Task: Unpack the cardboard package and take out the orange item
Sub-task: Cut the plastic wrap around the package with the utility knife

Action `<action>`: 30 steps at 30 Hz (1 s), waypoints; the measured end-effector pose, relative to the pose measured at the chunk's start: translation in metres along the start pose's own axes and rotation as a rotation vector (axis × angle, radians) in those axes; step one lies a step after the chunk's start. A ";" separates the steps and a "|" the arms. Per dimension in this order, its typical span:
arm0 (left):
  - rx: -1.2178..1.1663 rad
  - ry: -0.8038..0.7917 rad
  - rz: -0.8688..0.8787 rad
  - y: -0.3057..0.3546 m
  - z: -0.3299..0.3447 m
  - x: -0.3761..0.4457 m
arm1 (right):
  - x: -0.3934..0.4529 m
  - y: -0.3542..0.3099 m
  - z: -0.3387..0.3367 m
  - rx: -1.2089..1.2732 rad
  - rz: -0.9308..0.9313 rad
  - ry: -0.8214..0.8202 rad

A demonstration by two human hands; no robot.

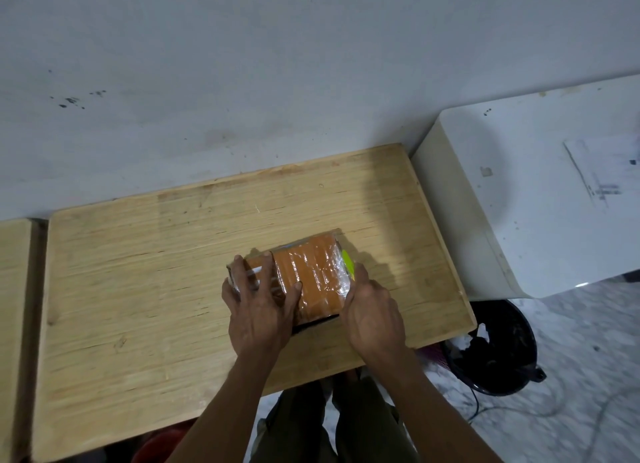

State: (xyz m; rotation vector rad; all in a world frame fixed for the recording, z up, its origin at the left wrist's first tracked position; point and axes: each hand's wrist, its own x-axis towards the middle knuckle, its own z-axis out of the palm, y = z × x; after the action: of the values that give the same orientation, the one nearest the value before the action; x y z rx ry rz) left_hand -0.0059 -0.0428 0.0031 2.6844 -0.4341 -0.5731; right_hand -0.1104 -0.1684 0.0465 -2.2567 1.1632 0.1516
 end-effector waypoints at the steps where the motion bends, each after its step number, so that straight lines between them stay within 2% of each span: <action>1: -0.002 0.000 0.001 0.000 0.000 0.000 | -0.002 0.001 0.000 -0.007 0.004 -0.009; 13: 0.019 0.007 0.003 0.000 0.002 0.001 | -0.049 0.031 0.005 -0.022 0.065 -0.065; 18: 0.030 0.013 0.014 -0.002 0.005 0.002 | -0.071 0.049 0.006 -0.036 0.023 -0.100; 20: 0.037 0.015 0.028 -0.003 0.005 0.002 | -0.073 0.052 0.006 0.052 0.042 -0.065; 26: 0.032 -0.003 0.040 -0.004 0.003 -0.001 | -0.069 0.045 -0.015 0.365 0.083 0.179; 30: 0.021 -0.051 0.049 -0.008 -0.002 -0.001 | -0.056 0.039 -0.028 0.446 0.167 0.261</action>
State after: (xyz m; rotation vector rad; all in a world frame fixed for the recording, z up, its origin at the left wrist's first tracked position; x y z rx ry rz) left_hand -0.0039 -0.0351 0.0022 2.6757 -0.5212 -0.6265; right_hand -0.1792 -0.1614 0.0715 -1.8216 1.3633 -0.3190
